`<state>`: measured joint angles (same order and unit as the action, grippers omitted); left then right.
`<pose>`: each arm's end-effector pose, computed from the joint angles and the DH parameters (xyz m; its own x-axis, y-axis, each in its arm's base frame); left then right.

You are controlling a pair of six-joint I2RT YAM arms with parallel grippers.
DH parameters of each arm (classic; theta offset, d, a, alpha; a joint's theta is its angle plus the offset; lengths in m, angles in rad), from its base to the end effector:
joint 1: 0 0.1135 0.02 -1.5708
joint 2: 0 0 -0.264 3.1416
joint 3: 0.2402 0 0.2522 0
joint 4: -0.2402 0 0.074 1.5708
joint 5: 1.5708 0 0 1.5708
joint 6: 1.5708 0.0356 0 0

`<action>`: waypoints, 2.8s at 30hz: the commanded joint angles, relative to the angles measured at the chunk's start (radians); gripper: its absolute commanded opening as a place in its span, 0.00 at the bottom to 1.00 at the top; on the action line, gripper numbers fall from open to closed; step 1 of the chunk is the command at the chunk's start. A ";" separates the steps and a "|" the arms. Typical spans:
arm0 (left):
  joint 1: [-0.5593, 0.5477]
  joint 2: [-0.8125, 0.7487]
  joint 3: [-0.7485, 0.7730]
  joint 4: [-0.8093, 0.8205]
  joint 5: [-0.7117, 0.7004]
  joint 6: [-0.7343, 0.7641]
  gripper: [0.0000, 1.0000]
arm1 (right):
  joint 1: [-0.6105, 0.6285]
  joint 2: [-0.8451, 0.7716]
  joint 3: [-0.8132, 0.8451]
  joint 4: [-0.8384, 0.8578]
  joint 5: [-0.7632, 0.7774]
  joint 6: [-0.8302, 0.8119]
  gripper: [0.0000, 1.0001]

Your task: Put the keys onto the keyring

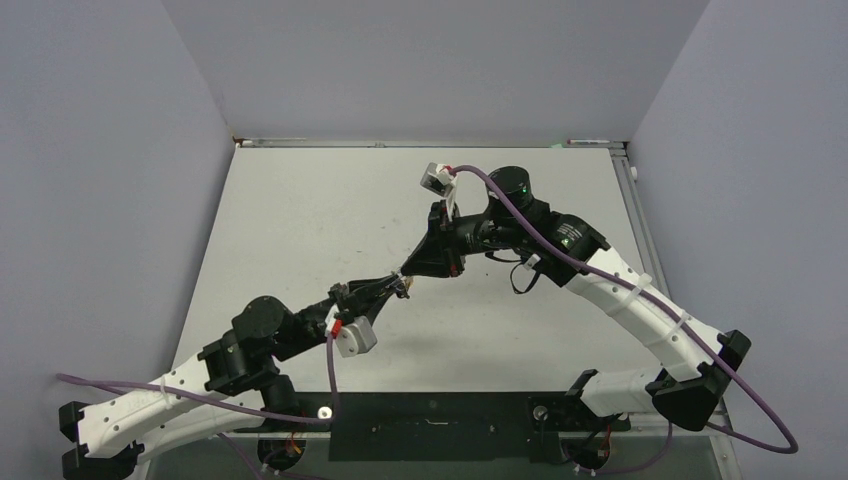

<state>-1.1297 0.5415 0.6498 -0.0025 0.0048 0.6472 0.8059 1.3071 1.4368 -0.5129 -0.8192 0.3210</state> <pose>0.0595 -0.1265 0.3473 0.5824 0.1786 -0.7930 0.6958 0.3947 0.6000 0.1734 0.2182 0.4228 -0.5492 -0.2610 -0.7939 -0.8310 0.0699 0.5518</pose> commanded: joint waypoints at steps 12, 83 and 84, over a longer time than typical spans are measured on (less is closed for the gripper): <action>0.000 0.007 -0.075 0.159 -0.105 -0.057 0.04 | 0.023 -0.014 -0.003 0.127 0.179 0.019 0.05; 0.029 0.103 0.200 -0.225 0.197 -0.144 0.06 | 0.166 -0.322 -0.455 0.589 0.000 -0.200 0.05; 0.028 0.104 0.199 -0.223 0.199 -0.142 0.00 | 0.167 -0.320 -0.455 0.587 -0.005 -0.201 0.05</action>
<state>-1.1034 0.6342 0.8097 -0.2466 0.1837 0.4866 0.9573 1.0058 0.9672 -0.0170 -0.7448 0.1360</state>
